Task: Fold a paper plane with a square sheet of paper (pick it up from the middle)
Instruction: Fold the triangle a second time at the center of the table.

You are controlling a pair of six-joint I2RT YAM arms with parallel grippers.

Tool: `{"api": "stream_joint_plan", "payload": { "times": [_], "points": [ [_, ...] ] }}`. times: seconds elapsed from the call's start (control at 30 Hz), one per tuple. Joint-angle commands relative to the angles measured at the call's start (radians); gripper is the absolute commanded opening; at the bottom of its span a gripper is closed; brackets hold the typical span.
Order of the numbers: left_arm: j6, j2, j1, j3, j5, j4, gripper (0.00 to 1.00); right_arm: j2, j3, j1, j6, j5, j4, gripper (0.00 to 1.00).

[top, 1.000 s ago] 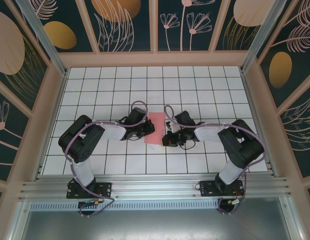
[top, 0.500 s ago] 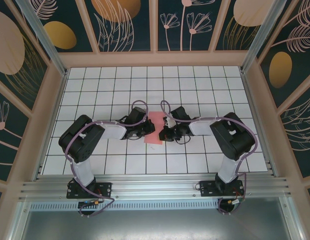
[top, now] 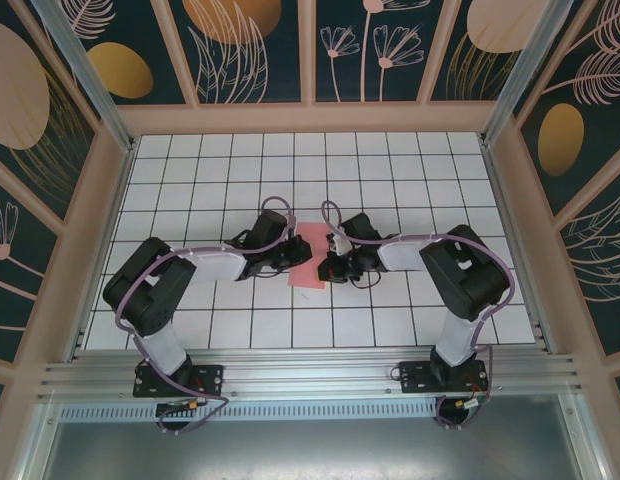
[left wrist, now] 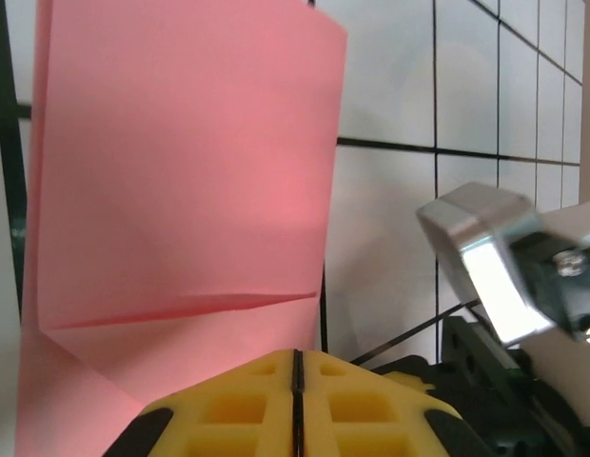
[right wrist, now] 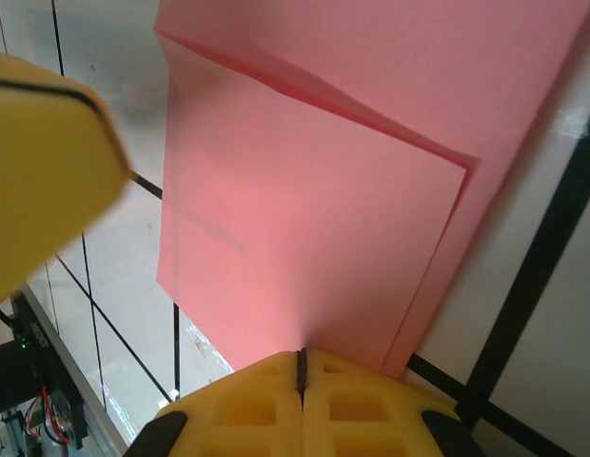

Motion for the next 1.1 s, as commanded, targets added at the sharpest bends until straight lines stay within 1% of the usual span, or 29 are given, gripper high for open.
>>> {"api": "stream_joint_plan", "payload": {
  "times": [0.0,0.17,0.4,0.67,0.93,1.07],
  "points": [
    [-0.037,0.049,0.003,-0.016,0.027,0.046,0.08,0.048,-0.018,0.004,0.005,0.083,-0.037,0.00],
    [-0.006,0.080,0.004,0.014,-0.113,-0.043,0.08,0.040,-0.028,0.006,0.003,0.087,-0.043,0.00],
    [0.027,0.120,0.007,0.049,-0.228,-0.097,0.08,0.040,-0.049,0.004,-0.005,0.093,-0.050,0.00],
    [0.041,0.101,0.032,0.034,-0.252,-0.096,0.09,0.046,-0.064,0.002,-0.003,0.093,-0.038,0.00],
    [0.069,0.107,0.055,0.039,-0.240,-0.083,0.11,0.045,-0.062,-0.002,-0.005,0.090,-0.038,0.00],
    [0.067,0.115,0.066,0.052,-0.259,-0.101,0.12,0.045,-0.064,-0.004,-0.004,0.088,-0.039,0.00]
  ]
}}
